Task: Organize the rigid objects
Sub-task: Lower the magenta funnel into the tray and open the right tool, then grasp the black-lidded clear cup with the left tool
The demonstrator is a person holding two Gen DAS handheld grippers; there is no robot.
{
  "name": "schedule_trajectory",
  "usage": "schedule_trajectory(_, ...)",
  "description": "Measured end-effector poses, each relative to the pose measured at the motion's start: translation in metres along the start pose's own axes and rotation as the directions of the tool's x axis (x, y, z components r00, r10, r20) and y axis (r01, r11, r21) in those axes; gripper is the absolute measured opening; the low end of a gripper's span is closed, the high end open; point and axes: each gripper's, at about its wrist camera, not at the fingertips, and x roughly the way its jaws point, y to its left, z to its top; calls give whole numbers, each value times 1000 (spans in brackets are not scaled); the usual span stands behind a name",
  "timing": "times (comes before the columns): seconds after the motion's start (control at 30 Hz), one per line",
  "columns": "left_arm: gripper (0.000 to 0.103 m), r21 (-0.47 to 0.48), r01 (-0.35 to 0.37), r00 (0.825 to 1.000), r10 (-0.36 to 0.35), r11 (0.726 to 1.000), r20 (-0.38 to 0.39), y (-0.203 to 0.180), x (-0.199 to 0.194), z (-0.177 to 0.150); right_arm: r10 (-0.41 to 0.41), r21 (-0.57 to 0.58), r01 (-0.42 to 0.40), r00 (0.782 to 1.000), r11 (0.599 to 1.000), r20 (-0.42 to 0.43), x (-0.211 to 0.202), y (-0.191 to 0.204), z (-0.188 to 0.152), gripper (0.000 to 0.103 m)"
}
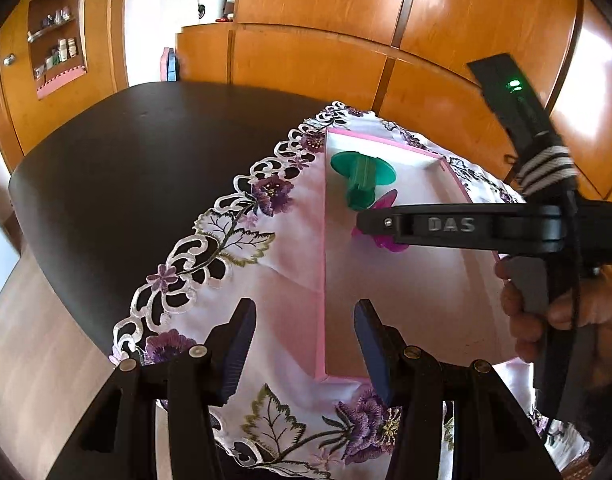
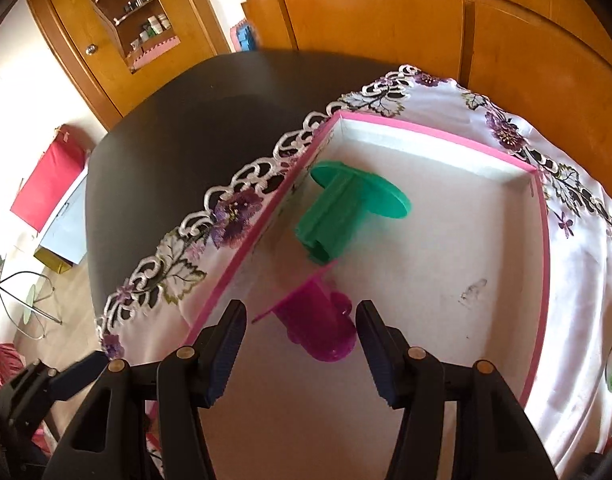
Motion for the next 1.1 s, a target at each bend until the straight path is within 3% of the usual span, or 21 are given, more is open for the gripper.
schedule_trajectory(0.07, 52, 1, 3, 1000, -3, 1000, 2, -1, 0, 1, -8, -4, 9, 1000, 1000, 17, -9, -1, -3, 66)
schedule_trajectory(0.47, 52, 60, 30, 999, -32, 998, 19, -23, -8, 1, -95, 42, 90, 984, 995, 151, -83, -31, -40, 67)
schedule_trajectory(0.73, 52, 145, 73, 997, -77, 987, 23, -54, -12, 4, -237, 141, 212, 954, 967, 185, -143, -89, -89, 67)
schedule_trajectory(0.97, 52, 244, 130, 991, -137, 961, 11, -93, -13, 6, -423, 316, 354, 887, 880, 184, -203, -163, -138, 67)
schedule_trajectory(1.1, 52, 300, 169, 985, -174, 939, -10, -118, -12, 6, -565, 501, 429, 811, 752, 154, -232, -217, -175, 67)
